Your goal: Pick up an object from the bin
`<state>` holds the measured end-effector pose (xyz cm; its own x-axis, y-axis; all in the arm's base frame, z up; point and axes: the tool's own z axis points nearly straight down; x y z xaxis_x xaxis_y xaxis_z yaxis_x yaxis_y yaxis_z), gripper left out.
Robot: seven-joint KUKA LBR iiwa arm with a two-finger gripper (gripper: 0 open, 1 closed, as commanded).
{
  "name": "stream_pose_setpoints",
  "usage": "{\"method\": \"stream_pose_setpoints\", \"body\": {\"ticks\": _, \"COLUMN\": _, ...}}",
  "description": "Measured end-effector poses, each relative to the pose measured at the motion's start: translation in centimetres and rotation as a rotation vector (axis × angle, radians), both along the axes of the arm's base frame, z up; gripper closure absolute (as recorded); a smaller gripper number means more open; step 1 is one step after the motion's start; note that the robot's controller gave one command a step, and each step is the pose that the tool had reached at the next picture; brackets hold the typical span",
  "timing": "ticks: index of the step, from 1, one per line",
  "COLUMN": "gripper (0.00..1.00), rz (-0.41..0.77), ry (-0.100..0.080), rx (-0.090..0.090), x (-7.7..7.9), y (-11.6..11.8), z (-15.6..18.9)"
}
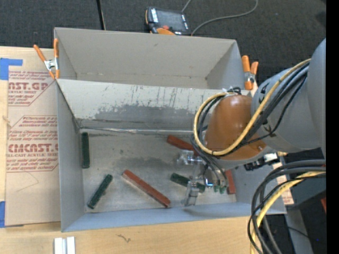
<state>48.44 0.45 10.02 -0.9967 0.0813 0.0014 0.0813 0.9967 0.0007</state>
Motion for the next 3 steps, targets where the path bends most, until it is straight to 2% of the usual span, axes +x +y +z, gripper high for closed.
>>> {"method": "stream_pose_setpoints", "body": {"ticks": 1, "gripper": 0.00, "rz": -0.189, "ry": 0.000, "rx": 0.000, "x": -0.2, "y": -0.8, "z": -0.1}}
{"method": "stream_pose_setpoints", "body": {"ticks": 2, "gripper": 0.00, "rz": -0.482, "ry": 0.002, "rx": -0.001, "x": -0.4, "y": -1.1, "z": -3.2}}
{"method": "stream_pose_setpoints", "body": {"ticks": 3, "gripper": 0.00, "rz": -0.482, "ry": 0.001, "rx": -0.001, "x": -0.5, "y": -1.1, "z": -3.2}}
